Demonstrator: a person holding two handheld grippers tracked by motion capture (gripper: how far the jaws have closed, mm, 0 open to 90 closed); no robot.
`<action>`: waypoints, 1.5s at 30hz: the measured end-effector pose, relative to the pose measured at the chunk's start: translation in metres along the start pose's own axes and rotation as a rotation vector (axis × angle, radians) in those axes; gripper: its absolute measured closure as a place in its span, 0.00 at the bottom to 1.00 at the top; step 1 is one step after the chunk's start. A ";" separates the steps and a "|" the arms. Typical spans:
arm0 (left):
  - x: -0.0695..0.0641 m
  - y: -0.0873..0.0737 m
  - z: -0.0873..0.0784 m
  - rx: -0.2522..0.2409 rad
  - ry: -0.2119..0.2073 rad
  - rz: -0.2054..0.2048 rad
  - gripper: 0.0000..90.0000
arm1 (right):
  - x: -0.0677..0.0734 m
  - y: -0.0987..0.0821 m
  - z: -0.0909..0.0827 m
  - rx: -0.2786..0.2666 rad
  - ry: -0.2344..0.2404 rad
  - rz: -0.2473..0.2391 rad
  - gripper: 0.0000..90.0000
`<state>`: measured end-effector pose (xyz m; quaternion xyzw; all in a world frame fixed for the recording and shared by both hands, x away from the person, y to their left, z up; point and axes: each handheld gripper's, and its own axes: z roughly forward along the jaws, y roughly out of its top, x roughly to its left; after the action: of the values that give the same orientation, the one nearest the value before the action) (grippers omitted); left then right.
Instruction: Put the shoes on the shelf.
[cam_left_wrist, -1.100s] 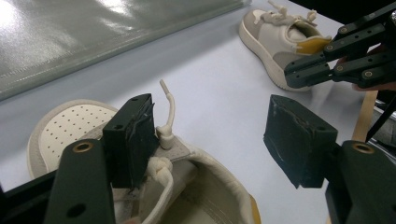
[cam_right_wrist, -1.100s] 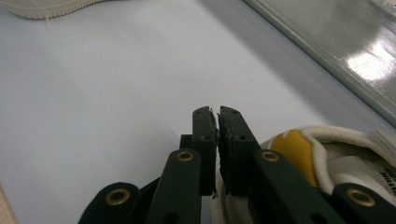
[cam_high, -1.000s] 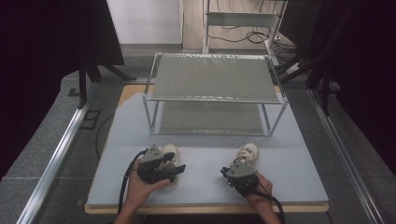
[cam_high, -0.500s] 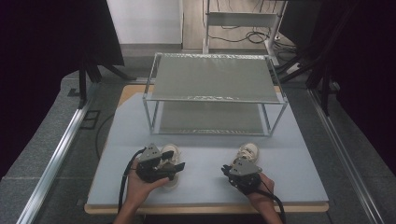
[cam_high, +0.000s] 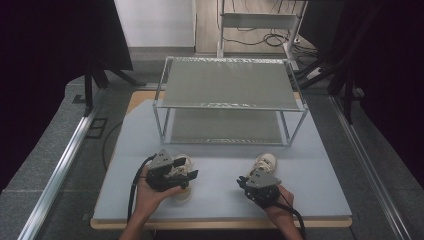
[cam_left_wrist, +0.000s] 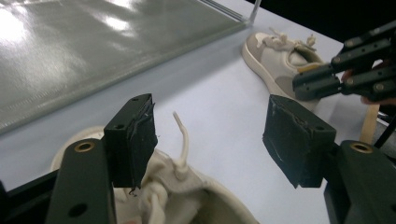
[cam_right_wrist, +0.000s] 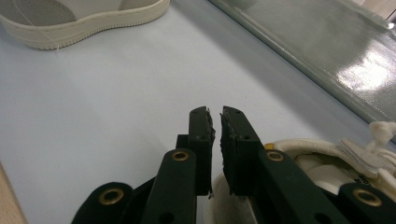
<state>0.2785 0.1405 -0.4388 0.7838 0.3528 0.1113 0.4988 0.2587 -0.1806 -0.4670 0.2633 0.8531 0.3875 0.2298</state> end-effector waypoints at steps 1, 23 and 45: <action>0.000 0.001 0.000 0.003 0.012 0.008 0.37 | 0.000 0.000 0.000 0.002 -0.004 -0.002 0.92; 0.017 0.037 0.028 0.046 0.008 -0.012 0.39 | -0.001 0.002 0.000 -0.017 0.007 0.002 0.91; 0.003 0.048 0.019 0.054 -0.023 0.042 0.38 | -0.003 0.002 0.001 -0.002 0.006 0.007 0.91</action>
<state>0.3125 0.1169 -0.4072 0.8053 0.3334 0.1035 0.4791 0.2621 -0.1814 -0.4655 0.2649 0.8523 0.3901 0.2261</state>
